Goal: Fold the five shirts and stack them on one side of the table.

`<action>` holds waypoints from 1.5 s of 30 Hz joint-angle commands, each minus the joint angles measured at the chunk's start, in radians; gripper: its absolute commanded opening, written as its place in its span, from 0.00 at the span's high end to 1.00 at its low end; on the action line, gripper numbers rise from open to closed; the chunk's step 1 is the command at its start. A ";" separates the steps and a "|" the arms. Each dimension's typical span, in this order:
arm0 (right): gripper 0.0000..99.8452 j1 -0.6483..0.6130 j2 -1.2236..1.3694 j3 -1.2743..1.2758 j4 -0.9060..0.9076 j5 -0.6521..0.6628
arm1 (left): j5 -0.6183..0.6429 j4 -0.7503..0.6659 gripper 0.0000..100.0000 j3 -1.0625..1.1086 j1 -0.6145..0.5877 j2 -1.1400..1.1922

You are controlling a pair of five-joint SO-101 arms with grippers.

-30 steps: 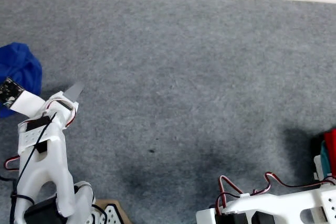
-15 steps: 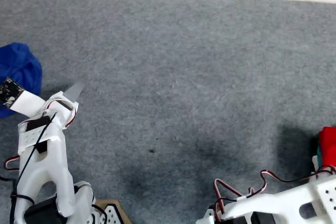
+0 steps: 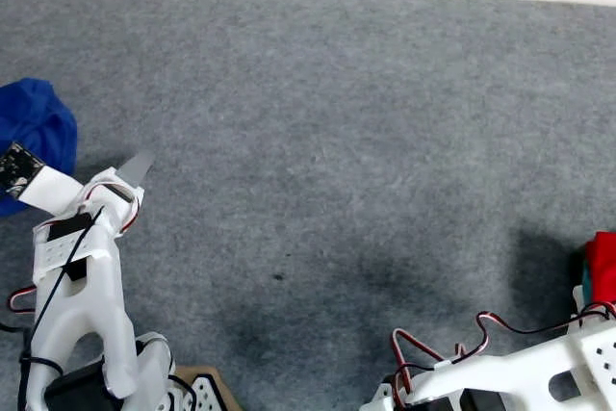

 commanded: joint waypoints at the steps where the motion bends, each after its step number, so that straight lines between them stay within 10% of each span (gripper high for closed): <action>1: 0.76 0.002 -0.030 -0.054 -0.008 -0.011 | 0.006 -0.017 0.54 -0.004 0.013 -0.031; 9: 0.94 -0.246 -0.077 -0.234 0.151 -0.288 | 0.008 0.117 0.54 -0.050 0.015 -0.036; 23: 0.84 -0.845 0.355 -0.702 0.354 -0.637 | -0.133 0.514 0.54 -0.570 -0.242 0.007; 45: 0.84 -1.395 0.484 -0.503 -0.028 -0.836 | -0.133 0.908 0.54 -1.768 -0.423 1.148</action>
